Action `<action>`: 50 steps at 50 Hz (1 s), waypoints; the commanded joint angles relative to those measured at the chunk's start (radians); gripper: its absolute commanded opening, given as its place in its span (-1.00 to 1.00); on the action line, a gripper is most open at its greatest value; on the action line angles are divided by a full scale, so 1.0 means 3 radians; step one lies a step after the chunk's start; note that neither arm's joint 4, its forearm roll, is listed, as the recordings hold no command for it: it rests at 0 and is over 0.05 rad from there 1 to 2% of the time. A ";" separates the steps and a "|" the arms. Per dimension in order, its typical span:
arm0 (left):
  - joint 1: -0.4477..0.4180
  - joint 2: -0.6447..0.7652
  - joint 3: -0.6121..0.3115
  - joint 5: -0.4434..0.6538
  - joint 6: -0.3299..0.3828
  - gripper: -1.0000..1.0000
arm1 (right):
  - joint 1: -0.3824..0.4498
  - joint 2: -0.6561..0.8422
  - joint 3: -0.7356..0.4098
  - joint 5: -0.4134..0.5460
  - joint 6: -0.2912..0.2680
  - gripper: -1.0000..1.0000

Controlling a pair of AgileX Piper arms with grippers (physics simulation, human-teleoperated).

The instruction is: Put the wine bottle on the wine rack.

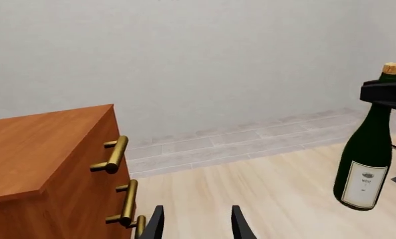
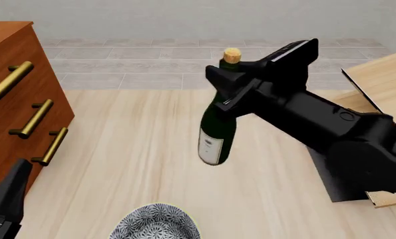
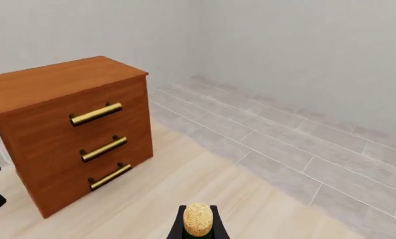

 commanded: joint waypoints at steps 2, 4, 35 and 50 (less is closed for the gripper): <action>-0.0007 0.0000 0.0064 -0.0092 -0.0037 1.00 | -0.0185 -0.0317 -0.0200 0.0393 0.0301 -1.00; -0.0008 0.0000 0.0096 -0.0127 -0.0045 1.00 | -0.0231 -0.0331 -0.0247 0.0473 0.0351 -1.00; -0.0054 0.0000 0.0427 -0.0501 -0.0159 1.00 | -0.1039 -0.0610 -0.0695 0.1527 0.1045 -1.00; -0.0093 0.0000 0.0428 -0.0513 -0.0181 1.00 | -0.1948 -0.0661 -0.0949 0.2167 0.1202 -1.00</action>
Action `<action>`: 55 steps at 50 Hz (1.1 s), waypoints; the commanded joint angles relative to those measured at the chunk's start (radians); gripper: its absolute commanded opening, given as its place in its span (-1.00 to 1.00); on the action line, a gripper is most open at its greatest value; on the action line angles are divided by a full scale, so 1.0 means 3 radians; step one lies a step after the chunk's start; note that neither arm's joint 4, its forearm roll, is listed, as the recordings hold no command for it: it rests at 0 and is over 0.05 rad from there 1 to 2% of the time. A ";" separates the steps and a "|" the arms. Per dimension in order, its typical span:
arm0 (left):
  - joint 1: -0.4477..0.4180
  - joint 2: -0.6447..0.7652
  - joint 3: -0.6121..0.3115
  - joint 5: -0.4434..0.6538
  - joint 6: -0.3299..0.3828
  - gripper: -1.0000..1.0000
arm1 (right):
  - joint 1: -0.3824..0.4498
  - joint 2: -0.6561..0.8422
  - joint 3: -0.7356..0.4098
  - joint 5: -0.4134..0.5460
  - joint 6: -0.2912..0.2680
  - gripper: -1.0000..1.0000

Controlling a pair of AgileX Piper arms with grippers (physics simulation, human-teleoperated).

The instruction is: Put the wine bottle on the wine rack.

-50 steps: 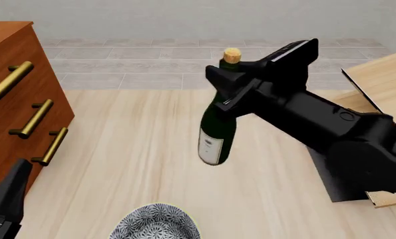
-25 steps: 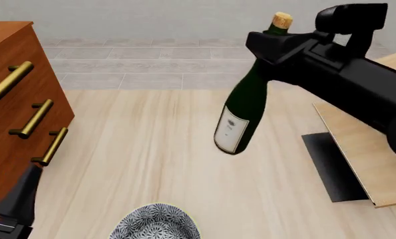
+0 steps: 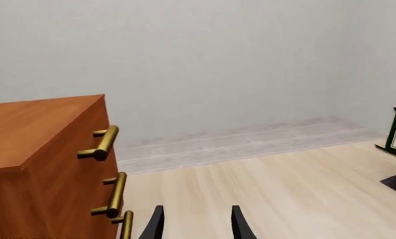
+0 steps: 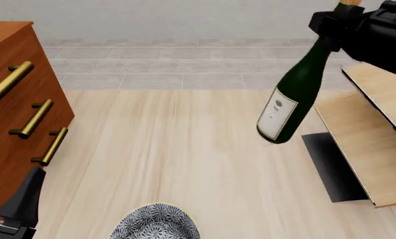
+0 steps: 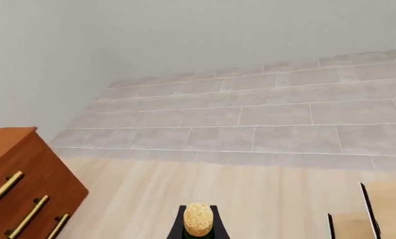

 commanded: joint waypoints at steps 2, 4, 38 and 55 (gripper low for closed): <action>-0.0033 0.0000 0.0010 -0.0029 -0.0019 1.00 | -0.0690 -0.0048 -0.0207 0.0449 0.0310 -1.00; -0.0042 0.0000 0.0010 -0.0030 -0.0024 1.00 | -0.0833 -0.0085 -0.0227 0.0499 0.0365 -1.00; -0.0087 0.0000 0.0010 -0.0035 -0.0040 1.00 | -0.1729 -0.0184 -0.0432 0.0862 0.0918 -1.00; -0.0123 0.0000 0.0010 -0.0037 -0.0029 1.00 | -0.2137 -0.0037 -0.0691 0.1014 0.0974 -1.00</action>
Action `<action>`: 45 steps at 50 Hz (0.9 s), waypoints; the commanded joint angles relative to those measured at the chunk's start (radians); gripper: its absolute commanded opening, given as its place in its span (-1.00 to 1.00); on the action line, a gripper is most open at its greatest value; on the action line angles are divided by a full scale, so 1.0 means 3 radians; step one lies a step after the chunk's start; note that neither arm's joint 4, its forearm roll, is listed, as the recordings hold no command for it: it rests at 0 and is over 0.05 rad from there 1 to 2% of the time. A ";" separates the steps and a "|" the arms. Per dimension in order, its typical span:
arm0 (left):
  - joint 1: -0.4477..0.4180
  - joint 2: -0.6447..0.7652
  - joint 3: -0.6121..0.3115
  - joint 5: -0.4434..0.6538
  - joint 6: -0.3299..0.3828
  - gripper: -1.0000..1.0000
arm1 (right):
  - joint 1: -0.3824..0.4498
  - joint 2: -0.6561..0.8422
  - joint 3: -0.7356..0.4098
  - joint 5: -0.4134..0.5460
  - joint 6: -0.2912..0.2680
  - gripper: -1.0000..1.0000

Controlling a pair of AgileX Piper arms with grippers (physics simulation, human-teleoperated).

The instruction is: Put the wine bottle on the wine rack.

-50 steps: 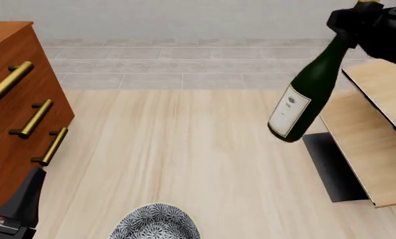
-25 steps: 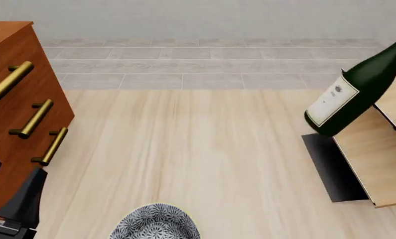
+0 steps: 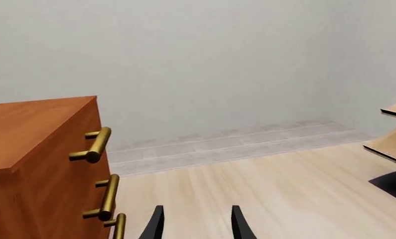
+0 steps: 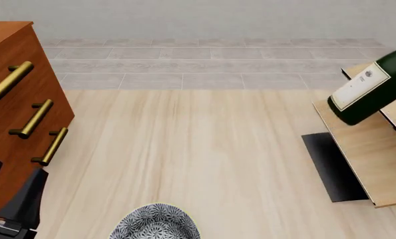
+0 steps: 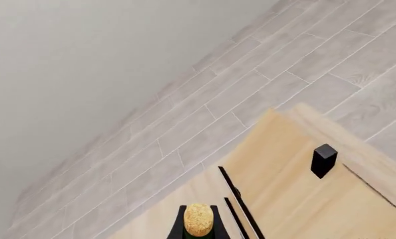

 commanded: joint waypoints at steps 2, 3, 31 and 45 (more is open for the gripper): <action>-0.0023 0.0000 0.0000 -0.0002 0.0004 1.00 | -0.0322 0.0063 -0.0201 0.0098 0.0065 -1.00; -0.0026 0.0000 0.0000 -0.0002 0.0003 1.00 | -0.0355 0.0078 -0.0220 0.0111 0.0070 -1.00; -0.0051 0.0000 -0.0730 0.0734 0.0024 1.00 | -0.0783 0.0168 -0.0498 0.0321 0.0119 -1.00; -0.0078 0.0000 -0.0728 0.0719 0.0041 1.00 | -0.0930 0.0130 -0.0450 0.0332 0.0035 -1.00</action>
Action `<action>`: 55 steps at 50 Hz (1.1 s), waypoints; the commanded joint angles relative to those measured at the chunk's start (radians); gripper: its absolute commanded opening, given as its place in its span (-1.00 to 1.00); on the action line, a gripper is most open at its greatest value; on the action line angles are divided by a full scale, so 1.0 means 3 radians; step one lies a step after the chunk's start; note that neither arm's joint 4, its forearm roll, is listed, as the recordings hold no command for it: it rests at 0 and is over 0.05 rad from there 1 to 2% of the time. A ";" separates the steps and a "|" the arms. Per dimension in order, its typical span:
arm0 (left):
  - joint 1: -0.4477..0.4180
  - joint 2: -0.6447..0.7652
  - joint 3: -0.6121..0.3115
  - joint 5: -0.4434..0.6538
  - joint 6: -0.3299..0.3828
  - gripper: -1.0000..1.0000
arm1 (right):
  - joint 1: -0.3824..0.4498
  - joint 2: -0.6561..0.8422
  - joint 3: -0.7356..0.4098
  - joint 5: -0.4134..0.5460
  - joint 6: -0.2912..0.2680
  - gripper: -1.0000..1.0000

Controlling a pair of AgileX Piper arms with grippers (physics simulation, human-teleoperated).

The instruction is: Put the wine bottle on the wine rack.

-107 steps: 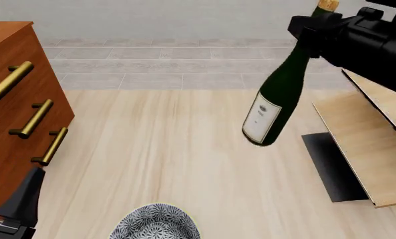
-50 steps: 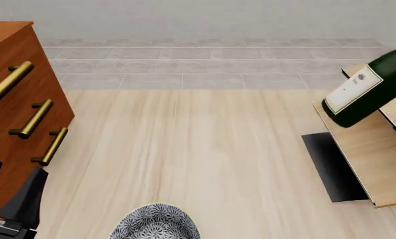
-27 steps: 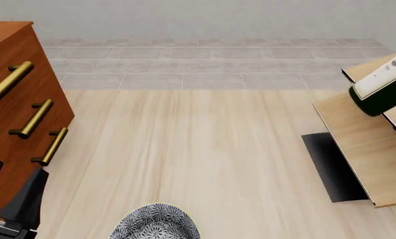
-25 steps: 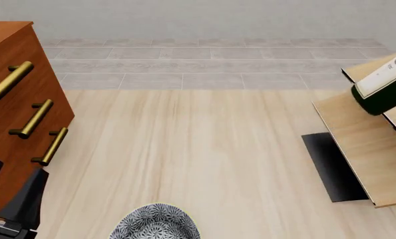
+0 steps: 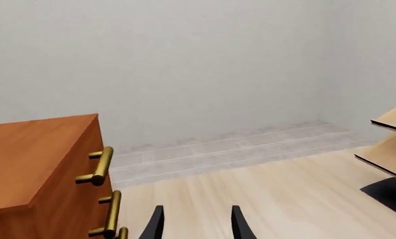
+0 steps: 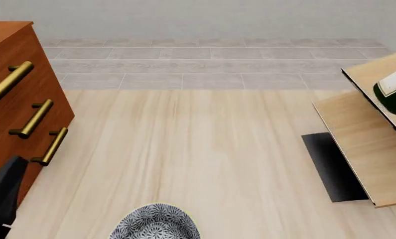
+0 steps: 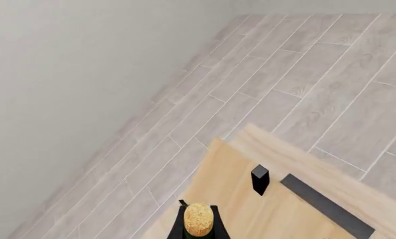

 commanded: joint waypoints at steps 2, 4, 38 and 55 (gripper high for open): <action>-0.0027 0.0000 -0.0107 0.0108 0.0008 1.00 | -0.0141 -0.0045 0.0017 0.0012 -0.0034 -1.00; -0.0033 0.0000 -0.0074 0.0076 0.0014 1.00 | -0.0161 -0.0056 0.0037 0.0012 -0.0040 -1.00; -0.0028 0.0000 -0.0103 0.0116 0.0024 1.00 | -0.0480 0.0255 0.0351 -0.0383 -0.0135 -1.00; -0.0020 0.0000 -0.0104 0.0114 0.0033 1.00 | -0.0514 0.0316 0.0542 -0.0549 -0.0134 -1.00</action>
